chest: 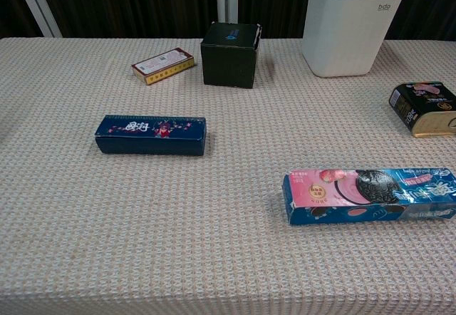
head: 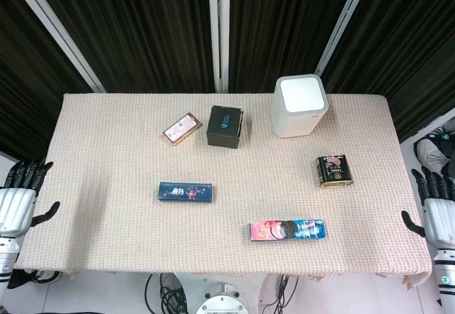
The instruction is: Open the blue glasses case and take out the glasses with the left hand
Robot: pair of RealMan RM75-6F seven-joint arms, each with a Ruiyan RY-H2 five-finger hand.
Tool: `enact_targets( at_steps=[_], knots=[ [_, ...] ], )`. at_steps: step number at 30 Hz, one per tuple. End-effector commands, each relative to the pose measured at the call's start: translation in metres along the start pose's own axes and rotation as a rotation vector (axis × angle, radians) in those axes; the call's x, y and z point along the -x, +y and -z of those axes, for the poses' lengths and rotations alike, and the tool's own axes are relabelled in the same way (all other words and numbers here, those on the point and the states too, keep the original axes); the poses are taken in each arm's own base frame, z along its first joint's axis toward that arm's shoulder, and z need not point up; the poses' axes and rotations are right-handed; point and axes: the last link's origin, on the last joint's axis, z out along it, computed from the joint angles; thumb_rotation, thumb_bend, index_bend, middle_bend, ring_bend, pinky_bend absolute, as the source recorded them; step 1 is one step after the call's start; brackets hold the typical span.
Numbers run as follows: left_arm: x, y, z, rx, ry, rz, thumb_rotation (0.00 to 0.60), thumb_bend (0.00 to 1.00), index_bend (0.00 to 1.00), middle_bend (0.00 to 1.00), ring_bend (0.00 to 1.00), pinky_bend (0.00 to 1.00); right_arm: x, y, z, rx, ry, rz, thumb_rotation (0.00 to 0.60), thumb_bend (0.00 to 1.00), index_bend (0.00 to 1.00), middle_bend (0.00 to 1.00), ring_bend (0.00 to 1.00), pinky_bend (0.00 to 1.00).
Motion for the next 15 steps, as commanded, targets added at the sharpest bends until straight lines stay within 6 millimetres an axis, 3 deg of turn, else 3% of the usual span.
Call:
enact_targets(
  at_steps=[1, 8, 15],
  knots=[
    [0.001, 0.001, 0.001, -0.002, -0.008, 0.001, 0.600, 0.26, 0.08, 0.00, 0.00, 0.03, 0.000, 0.001, 0.001, 0.001, 0.000, -0.001, 0.600, 0.24, 0.00, 0.00, 0.00, 0.00],
    [0.001, 0.009, -0.001, 0.020, -0.026, 0.024, 0.600, 0.26, 0.08, 0.00, 0.00, 0.03, -0.005, 0.000, -0.001, -0.006, 0.017, -0.009, 0.600, 0.24, 0.00, 0.00, 0.00, 0.00],
    [-0.002, 0.033, -0.014, 0.107, -0.083, 0.056, 0.600, 0.26, 0.08, 0.01, 0.00, 0.04, -0.008, 0.002, -0.002, 0.001, 0.028, -0.028, 0.600, 0.24, 0.00, 0.00, 0.00, 0.00]
  ],
)
